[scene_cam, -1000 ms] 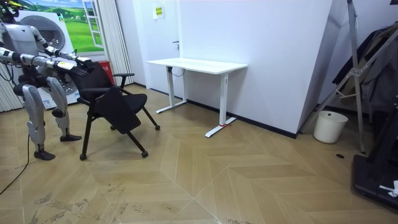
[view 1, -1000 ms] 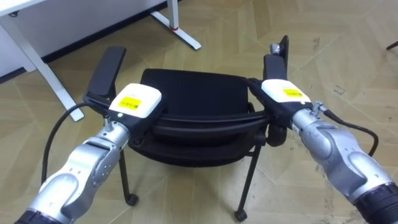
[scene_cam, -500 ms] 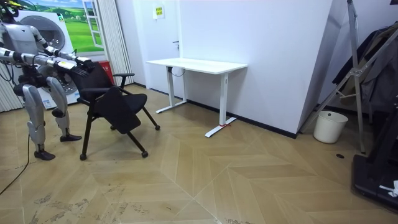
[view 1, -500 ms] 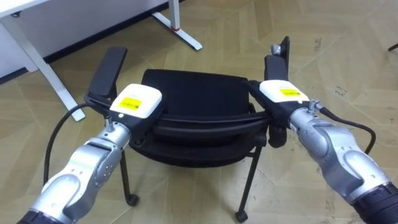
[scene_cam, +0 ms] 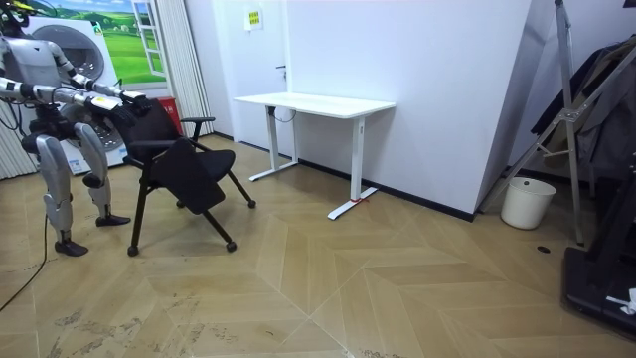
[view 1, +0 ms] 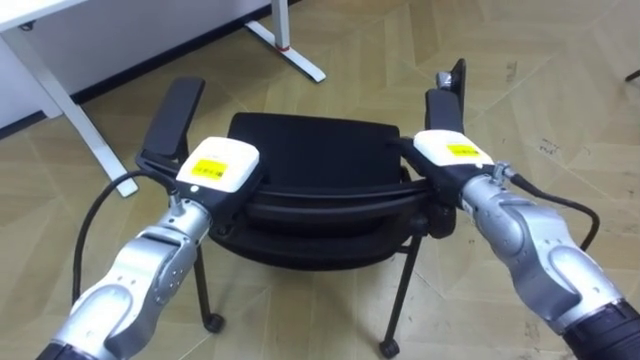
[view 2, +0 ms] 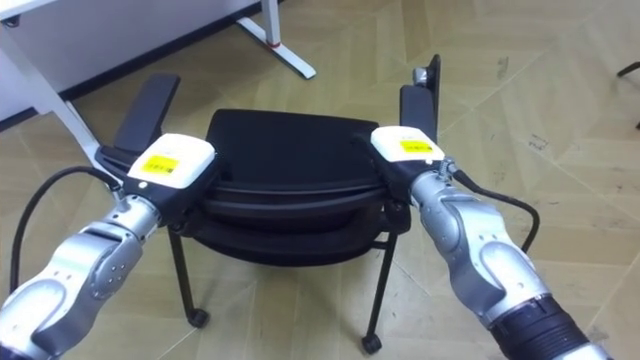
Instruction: Push chair
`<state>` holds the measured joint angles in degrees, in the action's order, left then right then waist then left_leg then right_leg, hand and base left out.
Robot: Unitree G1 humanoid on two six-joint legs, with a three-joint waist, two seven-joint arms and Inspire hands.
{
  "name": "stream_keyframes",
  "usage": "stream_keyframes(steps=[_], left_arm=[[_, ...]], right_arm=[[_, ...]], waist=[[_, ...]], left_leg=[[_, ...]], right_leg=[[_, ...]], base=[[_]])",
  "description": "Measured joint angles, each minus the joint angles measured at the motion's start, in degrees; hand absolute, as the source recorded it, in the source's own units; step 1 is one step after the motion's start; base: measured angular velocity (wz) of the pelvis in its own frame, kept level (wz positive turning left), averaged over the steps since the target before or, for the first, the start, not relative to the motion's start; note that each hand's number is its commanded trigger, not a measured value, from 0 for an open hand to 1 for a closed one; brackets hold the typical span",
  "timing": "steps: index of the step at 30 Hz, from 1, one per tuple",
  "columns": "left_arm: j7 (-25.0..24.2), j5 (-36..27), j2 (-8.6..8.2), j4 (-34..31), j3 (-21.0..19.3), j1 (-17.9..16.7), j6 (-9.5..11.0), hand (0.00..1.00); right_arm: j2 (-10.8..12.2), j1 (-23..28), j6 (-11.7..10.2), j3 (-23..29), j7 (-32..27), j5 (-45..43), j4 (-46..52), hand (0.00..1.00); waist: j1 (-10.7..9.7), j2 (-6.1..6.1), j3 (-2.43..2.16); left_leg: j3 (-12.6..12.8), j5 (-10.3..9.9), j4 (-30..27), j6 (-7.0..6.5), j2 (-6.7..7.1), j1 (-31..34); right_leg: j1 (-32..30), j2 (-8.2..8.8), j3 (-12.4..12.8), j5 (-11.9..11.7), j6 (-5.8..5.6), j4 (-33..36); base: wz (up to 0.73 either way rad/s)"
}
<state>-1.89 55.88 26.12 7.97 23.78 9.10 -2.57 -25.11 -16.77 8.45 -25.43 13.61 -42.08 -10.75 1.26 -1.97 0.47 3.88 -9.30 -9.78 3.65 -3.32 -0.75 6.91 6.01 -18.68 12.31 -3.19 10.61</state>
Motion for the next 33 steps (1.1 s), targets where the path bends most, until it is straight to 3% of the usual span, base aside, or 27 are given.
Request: stream_keyframes(steps=[21,33], left_arm=[[0.28,0.05,-0.32,0.11,0.04,-0.60,-0.96,1.00],[1.77,0.18,-0.77,1.53,-0.53,-0.59,0.06,1.00]], right_arm=[[0.69,0.60,0.01,-0.16,0.31,-2.49,0.77,1.00],[0.93,0.65,0.39,-0.14,0.38,-2.80,0.76,1.00]], waist=[[-0.72,0.54,-0.21],[-0.62,0.41,-0.10]], left_leg=[[-1.02,0.00,-0.54,0.00,0.06,0.07],[-0.76,0.00,-0.50,0.00,0.06,-0.07]], right_leg=[[-0.01,-0.01,-0.18,0.01,-0.02,0.01],[0.09,0.00,-0.30,0.05,-0.06,0.13]], base=[[0.01],[0.00]])
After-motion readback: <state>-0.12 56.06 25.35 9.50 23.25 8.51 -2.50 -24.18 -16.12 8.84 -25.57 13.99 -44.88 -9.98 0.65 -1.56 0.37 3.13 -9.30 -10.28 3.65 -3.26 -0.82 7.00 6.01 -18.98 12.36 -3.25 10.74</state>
